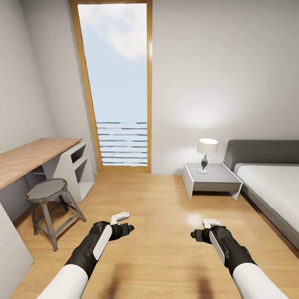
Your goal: Attach the digital camera to the camera tripod in the bedroom.
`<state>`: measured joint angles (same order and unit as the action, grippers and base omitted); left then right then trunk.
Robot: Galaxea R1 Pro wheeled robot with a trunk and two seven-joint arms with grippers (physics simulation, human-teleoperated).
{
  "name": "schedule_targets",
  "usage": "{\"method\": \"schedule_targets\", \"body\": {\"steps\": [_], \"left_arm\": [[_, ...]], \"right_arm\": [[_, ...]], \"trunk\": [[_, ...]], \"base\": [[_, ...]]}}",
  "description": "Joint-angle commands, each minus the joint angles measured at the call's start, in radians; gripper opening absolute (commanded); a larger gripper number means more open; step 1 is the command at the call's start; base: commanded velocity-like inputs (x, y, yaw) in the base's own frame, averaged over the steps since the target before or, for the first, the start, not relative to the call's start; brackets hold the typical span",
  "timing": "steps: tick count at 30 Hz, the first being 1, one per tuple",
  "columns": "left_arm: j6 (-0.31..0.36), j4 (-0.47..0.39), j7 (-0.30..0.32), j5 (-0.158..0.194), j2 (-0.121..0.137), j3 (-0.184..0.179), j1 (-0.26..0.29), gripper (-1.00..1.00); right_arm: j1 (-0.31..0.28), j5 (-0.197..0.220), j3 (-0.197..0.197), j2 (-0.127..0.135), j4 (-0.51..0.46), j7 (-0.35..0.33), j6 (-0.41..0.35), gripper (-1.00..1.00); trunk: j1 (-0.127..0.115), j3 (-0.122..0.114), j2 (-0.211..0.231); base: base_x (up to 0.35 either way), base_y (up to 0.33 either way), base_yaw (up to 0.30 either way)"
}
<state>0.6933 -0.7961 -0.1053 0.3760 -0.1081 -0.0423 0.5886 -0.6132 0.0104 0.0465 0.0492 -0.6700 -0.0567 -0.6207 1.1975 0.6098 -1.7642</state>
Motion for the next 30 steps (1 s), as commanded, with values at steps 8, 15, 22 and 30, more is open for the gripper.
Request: {"method": "schedule_targets", "body": {"steps": [8, 15, 22, 30], "left_arm": [[0.005, -0.001, -0.010, 0.011, 0.001, -0.002, 0.000, 1.00], [0.006, 0.000, -0.010, 0.012, 0.000, -0.002, 0.000, 1.00], [0.006, 0.000, -0.010, 0.012, -0.001, -0.003, 0.000, 1.00], [0.005, -0.002, -0.010, 0.011, -0.001, -0.004, 0.000, 1.00]], "right_arm": [[0.000, 0.003, 0.003, 0.000, -0.001, -0.006, -0.006, 1.00], [0.000, 0.002, 0.002, 0.000, 0.000, -0.006, -0.009, 1.00], [0.000, 0.003, 0.002, 0.000, 0.000, -0.006, -0.010, 1.00], [-0.001, 0.005, 0.004, 0.000, -0.007, -0.021, -0.047, 1.00]], "trunk": [[0.031, 0.026, -0.057], [0.058, 0.048, -0.106], [0.084, 0.070, -0.155], [0.115, 0.095, -0.211]], "base": [[0.000, 0.000, 0.000], [0.000, 0.000, 0.000], [0.000, 0.000, 0.000], [0.000, 0.000, 0.000]]}}
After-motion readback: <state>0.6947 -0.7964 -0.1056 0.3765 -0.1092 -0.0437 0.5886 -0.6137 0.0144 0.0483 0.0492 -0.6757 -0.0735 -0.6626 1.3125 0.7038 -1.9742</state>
